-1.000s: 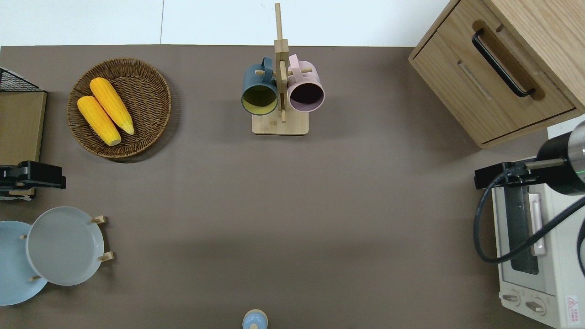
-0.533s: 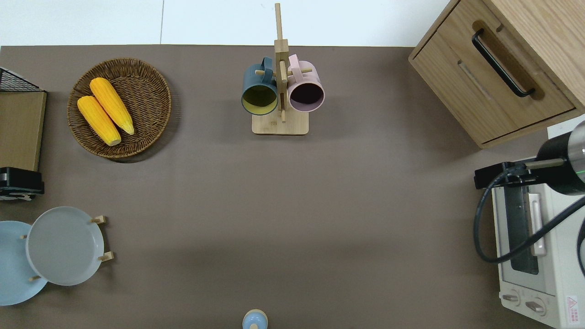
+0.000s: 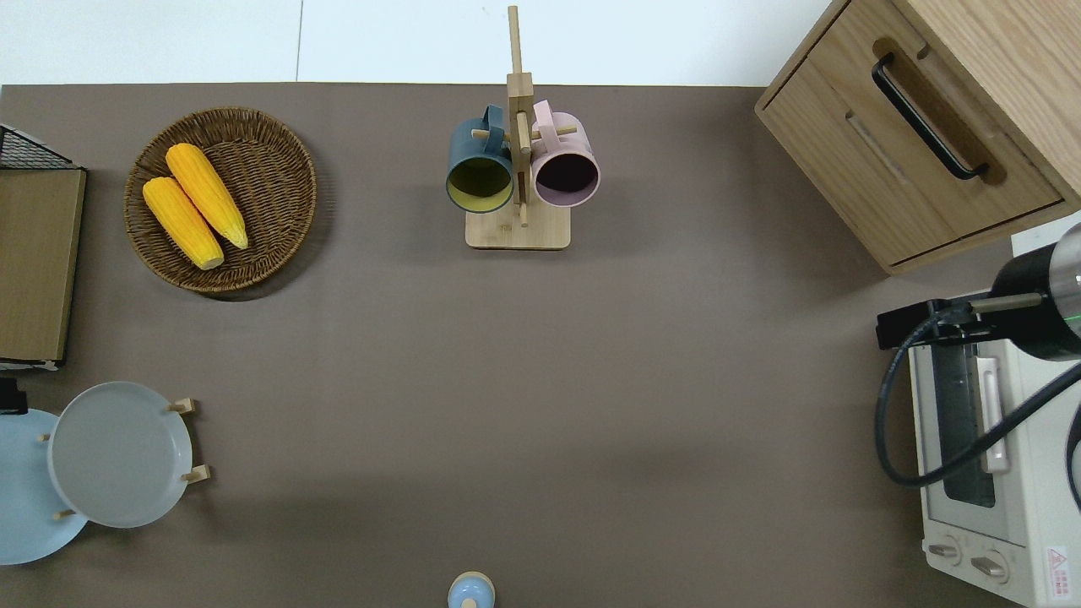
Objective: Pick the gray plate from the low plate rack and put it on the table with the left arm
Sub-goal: 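Move the left gripper down to the gray plate in the low rack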
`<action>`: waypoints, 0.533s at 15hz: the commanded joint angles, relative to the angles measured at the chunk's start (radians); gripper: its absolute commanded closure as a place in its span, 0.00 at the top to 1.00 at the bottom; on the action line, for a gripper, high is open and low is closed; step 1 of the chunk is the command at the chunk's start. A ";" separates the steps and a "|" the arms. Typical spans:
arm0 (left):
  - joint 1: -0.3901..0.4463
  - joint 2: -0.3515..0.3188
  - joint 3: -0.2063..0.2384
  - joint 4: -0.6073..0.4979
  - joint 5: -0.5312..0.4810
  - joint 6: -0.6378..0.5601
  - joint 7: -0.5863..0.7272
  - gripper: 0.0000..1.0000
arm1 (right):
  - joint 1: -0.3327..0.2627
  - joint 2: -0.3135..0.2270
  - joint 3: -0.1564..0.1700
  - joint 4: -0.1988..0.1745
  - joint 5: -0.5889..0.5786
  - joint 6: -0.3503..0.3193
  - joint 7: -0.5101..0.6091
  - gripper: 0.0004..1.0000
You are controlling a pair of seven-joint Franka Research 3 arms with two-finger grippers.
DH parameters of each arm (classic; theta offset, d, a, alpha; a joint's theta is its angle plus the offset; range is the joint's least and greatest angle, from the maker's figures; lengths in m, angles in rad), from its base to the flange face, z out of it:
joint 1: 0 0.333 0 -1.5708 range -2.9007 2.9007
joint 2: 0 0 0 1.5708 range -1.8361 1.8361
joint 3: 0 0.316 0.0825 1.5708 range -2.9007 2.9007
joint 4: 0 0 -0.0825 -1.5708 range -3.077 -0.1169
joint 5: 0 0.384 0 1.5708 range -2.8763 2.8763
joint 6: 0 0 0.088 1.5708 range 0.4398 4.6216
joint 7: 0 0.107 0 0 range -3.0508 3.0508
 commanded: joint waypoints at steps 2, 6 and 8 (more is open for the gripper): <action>-0.006 -0.077 0.024 -0.162 0.028 0.099 0.006 1.00 | -0.025 -0.002 0.018 0.007 0.019 -0.016 0.010 0.99; -0.006 -0.097 0.053 -0.268 0.025 0.139 0.006 1.00 | -0.025 -0.002 0.018 0.007 0.019 -0.016 0.010 0.99; -0.006 -0.099 0.062 -0.306 0.025 0.139 0.004 1.00 | -0.025 -0.002 0.018 0.007 0.019 -0.016 0.010 0.99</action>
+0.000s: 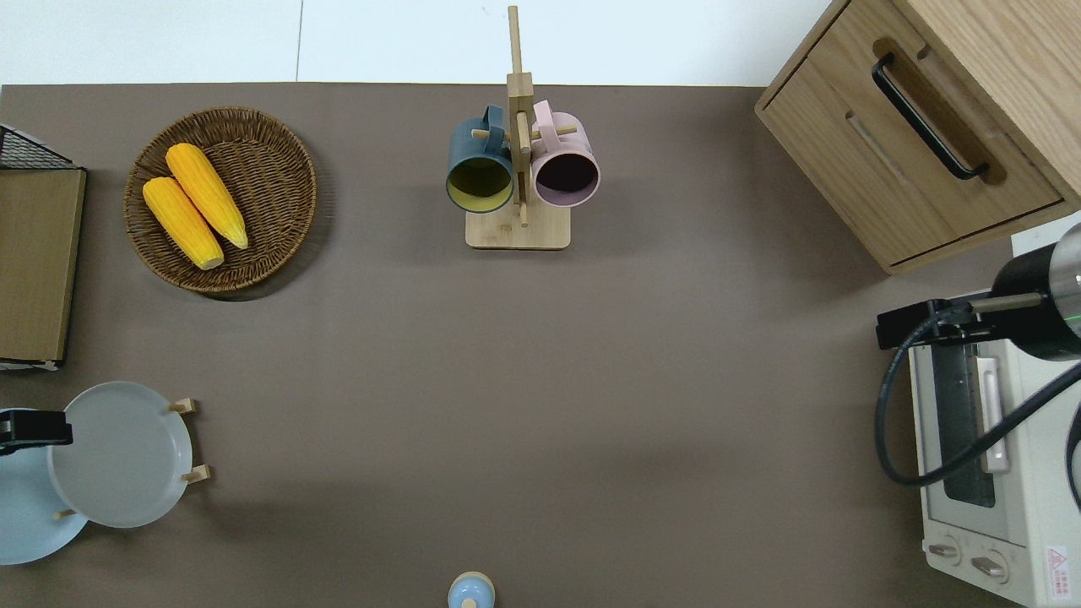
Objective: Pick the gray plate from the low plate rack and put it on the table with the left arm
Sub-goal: 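Move the left gripper down to the gray plate in the low rack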
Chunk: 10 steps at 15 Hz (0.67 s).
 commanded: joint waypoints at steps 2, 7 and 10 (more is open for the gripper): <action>-0.006 -0.044 0.044 -0.126 0.015 0.051 0.004 1.00 | -0.025 -0.002 0.018 0.007 0.019 -0.016 0.010 0.99; -0.006 -0.043 0.085 -0.256 0.015 0.202 0.003 1.00 | -0.025 -0.002 0.018 0.007 0.019 -0.016 0.010 0.99; -0.008 -0.040 0.105 -0.310 0.015 0.287 0.003 0.99 | -0.025 -0.002 0.018 0.007 0.019 -0.016 0.010 0.99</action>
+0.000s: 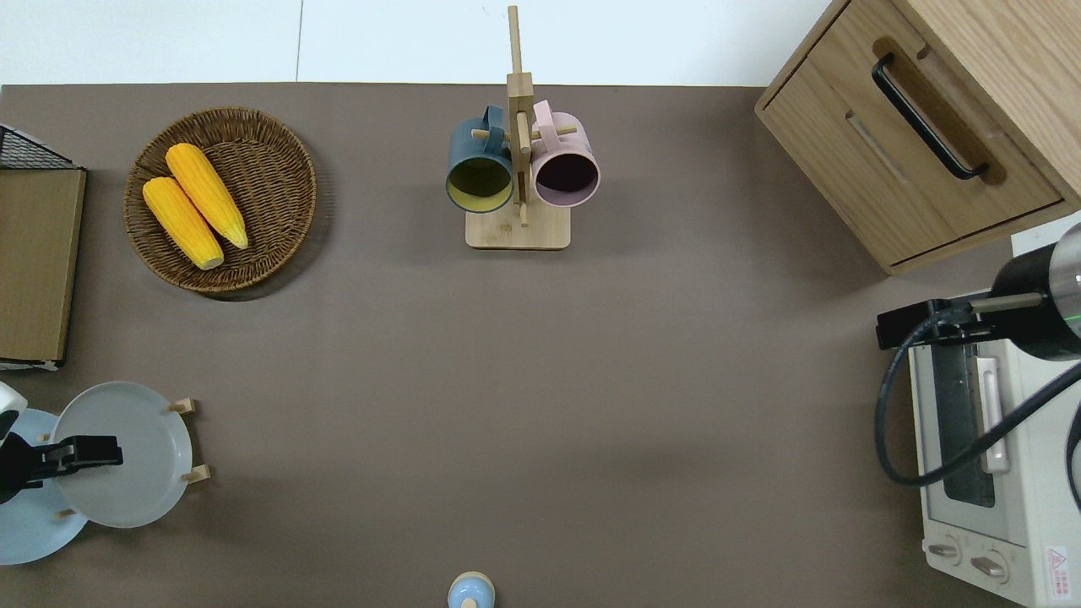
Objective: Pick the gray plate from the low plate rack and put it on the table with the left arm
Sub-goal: 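Move the left gripper down to the gray plate in the low rack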
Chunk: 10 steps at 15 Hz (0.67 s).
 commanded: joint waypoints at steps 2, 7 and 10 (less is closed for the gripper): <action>-0.010 -0.035 0.019 -0.055 0.017 0.056 0.006 0.54 | -0.025 -0.002 0.018 0.007 0.019 -0.016 0.010 0.99; -0.013 -0.038 0.019 -0.050 0.017 0.042 0.006 0.21 | -0.025 -0.002 0.018 0.007 0.019 -0.016 0.010 0.99; -0.013 -0.041 0.017 -0.046 0.017 0.039 0.006 0.17 | -0.025 -0.002 0.018 0.007 0.019 -0.016 0.010 0.99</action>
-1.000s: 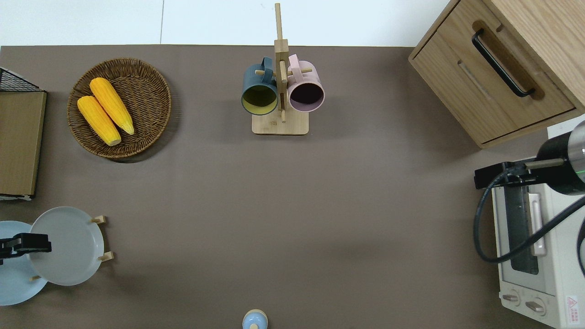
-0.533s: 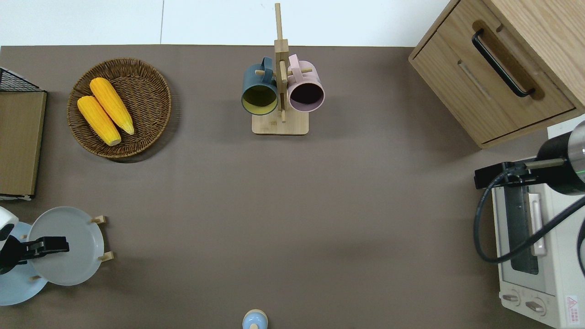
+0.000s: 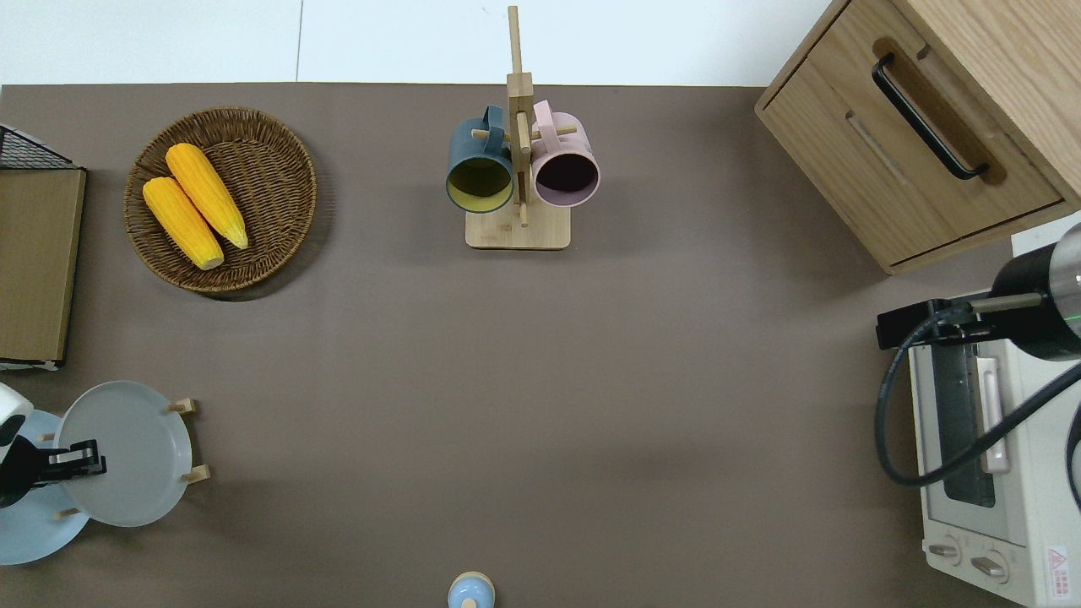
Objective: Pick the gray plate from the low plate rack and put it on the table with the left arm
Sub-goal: 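Grasp the rim of the gray plate with the left gripper and lift it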
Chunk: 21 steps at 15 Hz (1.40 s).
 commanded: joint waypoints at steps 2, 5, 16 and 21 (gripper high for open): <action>-0.013 -0.035 0.010 -0.015 0.017 0.004 0.004 0.15 | -0.025 -0.002 0.018 0.007 0.019 -0.016 0.009 0.99; -0.016 -0.035 0.010 0.010 0.021 -0.004 0.006 0.10 | -0.025 -0.002 0.018 0.007 0.019 -0.016 0.009 0.99; -0.017 -0.052 -0.033 0.162 0.084 -0.200 -0.012 0.10 | -0.025 -0.002 0.018 0.007 0.019 -0.016 0.009 0.99; -0.017 -0.052 -0.058 0.251 0.078 -0.306 -0.012 0.09 | -0.025 -0.002 0.018 0.007 0.019 -0.016 0.009 0.99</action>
